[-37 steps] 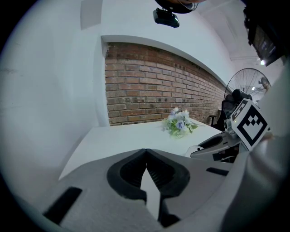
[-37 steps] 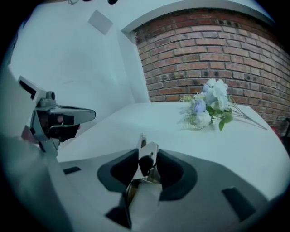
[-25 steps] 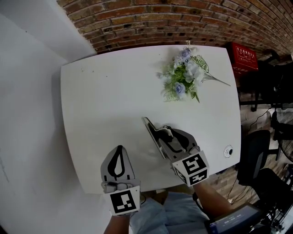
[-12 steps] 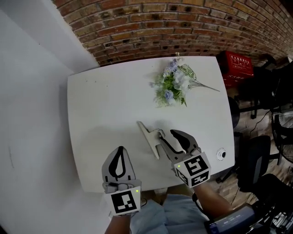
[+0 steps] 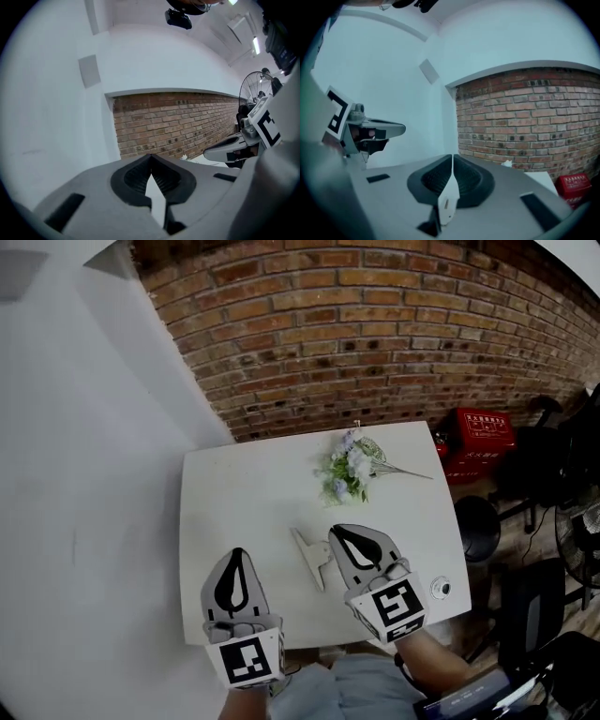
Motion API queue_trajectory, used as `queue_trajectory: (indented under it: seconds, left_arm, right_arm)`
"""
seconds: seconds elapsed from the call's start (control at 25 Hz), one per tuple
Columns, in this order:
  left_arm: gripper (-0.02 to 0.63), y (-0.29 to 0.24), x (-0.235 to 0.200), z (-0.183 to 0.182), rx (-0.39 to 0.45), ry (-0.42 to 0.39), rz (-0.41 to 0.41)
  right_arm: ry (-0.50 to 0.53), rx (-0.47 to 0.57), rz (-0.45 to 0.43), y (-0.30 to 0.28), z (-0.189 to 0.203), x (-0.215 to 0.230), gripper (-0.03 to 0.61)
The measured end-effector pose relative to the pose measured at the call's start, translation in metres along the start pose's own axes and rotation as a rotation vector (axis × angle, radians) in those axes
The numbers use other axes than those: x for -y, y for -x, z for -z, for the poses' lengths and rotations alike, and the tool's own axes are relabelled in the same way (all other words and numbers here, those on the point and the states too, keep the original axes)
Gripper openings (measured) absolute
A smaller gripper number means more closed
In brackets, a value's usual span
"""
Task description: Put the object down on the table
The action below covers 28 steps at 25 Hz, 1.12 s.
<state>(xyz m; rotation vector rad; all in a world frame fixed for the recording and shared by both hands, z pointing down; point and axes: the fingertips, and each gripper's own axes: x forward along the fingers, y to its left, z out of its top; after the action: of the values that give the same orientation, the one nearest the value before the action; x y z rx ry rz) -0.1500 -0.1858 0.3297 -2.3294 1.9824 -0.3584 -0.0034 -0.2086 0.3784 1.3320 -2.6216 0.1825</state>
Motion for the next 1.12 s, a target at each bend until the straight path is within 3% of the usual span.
queue_trajectory:
  seconds: [0.36,1.12]
  left_arm:
    - [0.009,0.014,-0.004,-0.05,0.099,-0.038,-0.039]
    - [0.009,0.021,0.009,-0.052,0.09,-0.007,-0.01]
  right_arm:
    - [0.049,0.082,0.008,0.02,-0.046,-0.002,0.006]
    - [0.072,0.104,0.032,0.03,-0.053,-0.002,0.005]
